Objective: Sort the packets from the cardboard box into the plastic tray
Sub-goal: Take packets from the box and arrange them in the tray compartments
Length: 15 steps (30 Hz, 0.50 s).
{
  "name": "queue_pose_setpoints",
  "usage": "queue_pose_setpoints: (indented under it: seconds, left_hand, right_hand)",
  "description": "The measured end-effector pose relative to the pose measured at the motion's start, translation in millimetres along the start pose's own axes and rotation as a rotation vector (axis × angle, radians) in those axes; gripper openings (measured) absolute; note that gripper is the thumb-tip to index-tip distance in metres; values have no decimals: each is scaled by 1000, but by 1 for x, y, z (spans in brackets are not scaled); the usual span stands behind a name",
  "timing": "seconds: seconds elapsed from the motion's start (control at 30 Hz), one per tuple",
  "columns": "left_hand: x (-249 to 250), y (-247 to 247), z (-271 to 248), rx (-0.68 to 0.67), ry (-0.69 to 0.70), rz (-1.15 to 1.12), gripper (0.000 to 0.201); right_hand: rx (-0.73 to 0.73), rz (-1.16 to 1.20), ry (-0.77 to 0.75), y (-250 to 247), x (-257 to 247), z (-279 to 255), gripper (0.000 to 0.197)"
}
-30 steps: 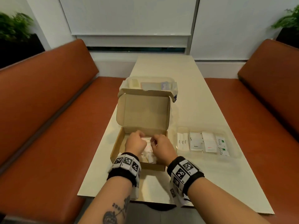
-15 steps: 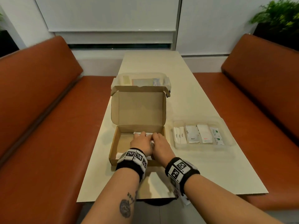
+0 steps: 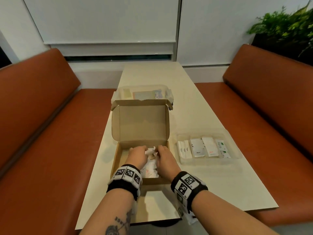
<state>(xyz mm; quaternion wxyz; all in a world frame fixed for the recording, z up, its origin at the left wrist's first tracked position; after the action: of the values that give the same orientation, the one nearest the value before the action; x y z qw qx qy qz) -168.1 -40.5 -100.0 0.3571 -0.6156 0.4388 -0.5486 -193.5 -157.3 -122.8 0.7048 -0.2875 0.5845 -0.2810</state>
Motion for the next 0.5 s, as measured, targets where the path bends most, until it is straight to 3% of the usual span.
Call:
queue_pose_setpoints:
  seconds: [0.1,0.23,0.37,0.5]
  left_hand:
    - [-9,-14,4,92,-53,-170,31]
    - [-10,-30,7,195,-21,-545,28]
    - [-5,-34,10,177,-29,-935,23]
    - [1,-29,13,117,-99,-1161,24]
  right_hand:
    - [63,55,20,-6,-3,7,17]
    - [167,170,87,-15,-5,17,12]
    - [144,293,142,-20,-10,29,20]
    - [77,648,282,-23,-18,32,25]
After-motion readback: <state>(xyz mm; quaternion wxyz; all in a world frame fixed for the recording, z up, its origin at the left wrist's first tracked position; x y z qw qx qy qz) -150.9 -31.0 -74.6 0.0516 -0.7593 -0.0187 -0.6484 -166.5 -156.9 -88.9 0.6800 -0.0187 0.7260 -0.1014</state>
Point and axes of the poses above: each hand's wrist, its own z-axis towards the middle knuckle, its own y-axis out of the palm, x = y × z, the point moved 2 cm from there along z, towards the middle knuckle, and after that the axes turned 5 degrees about x, right-handed, at the moved point
